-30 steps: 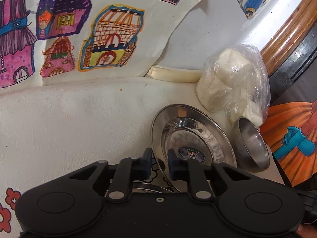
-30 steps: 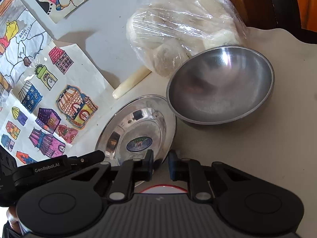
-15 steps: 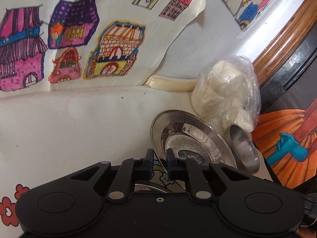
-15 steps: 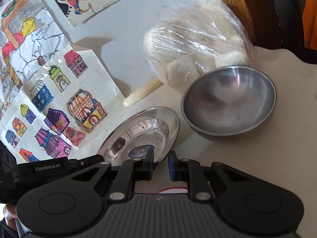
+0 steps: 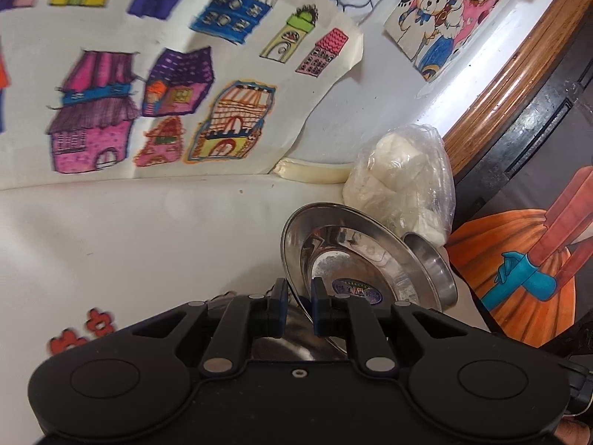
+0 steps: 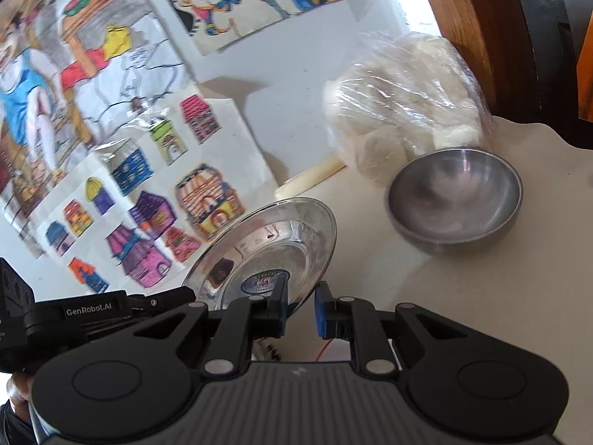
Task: Organize plates and bowls
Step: 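Carry the labeled plate onto the stacked plates and open both grippers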
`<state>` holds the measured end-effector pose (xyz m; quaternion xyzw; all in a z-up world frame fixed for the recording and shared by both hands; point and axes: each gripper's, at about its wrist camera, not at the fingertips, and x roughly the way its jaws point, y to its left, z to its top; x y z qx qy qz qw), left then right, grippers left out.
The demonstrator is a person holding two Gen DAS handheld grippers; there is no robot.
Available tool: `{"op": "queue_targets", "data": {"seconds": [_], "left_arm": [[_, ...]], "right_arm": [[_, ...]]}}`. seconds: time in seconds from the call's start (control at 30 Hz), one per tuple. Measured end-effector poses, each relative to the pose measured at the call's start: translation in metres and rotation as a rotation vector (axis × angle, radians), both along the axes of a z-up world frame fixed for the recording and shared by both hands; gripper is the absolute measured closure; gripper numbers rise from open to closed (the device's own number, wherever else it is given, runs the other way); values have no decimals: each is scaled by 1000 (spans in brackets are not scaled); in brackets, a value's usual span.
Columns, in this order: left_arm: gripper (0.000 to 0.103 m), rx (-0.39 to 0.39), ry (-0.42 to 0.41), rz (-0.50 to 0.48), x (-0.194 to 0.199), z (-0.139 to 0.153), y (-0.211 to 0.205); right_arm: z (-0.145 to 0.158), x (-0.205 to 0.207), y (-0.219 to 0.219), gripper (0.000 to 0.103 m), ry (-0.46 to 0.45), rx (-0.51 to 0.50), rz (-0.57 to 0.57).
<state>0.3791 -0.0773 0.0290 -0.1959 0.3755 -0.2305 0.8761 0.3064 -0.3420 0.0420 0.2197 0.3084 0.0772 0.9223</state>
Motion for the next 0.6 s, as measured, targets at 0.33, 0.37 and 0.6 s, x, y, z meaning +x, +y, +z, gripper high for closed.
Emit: {"op": "queue_targets", "data": {"seconds": [0.33,0.37,0.6], "left_arm": [[88,75,-9,8,-45,3,34],[88,81,-8,7,-48,2,36],[86,126,1,10,-61,-5,45]], "right_arm": [[2,-33,39,85,8,-21,68],[1,-36,42,85,12,-22,73],[-6,-45,58,85,35,-35,102]]}}
